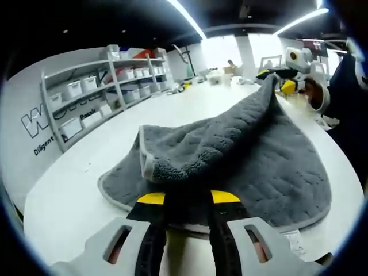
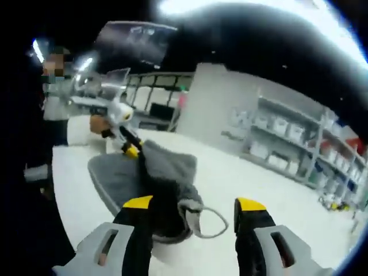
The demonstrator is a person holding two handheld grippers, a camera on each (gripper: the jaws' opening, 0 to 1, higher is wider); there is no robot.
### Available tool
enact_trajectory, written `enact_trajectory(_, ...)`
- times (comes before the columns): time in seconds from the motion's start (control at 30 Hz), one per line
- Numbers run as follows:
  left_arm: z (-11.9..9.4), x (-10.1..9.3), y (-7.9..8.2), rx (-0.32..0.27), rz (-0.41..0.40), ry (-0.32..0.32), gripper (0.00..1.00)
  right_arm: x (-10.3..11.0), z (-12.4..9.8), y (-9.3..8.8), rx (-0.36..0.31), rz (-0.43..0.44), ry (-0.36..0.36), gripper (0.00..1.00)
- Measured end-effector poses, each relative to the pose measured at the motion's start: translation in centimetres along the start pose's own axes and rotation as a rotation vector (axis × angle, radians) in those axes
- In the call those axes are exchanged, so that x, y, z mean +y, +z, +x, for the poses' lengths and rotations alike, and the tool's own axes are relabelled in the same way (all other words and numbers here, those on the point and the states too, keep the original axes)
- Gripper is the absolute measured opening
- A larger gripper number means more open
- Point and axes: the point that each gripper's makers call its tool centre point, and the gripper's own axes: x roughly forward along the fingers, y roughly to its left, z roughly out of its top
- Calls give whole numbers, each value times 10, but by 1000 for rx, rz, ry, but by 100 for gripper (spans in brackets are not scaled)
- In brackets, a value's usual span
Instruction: Open the folded towel by lifting each exposed corner and separating the folded layers until the towel lies flat within the target outline without major curled edges
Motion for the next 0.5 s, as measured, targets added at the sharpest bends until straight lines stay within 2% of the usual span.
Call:
enact_trajectory(0.03,0,0,0,1,2,0,26,0,2,7,-1,-69,-11,54)
enact_trajectory(0.1,0,0,0,2,6,0,26,5,5,18,-21,-135,-2,54)
enact_trajectory(0.3,1,1,0,4,9,0,26,13,15,22,-4,-165,49,54)
enact_trajectory(0.37,1,1,0,6,11,1,26,15,17,22,9,-220,66,54)
enact_trajectory(0.5,1,1,0,8,15,3,26,21,24,23,25,-266,100,54)
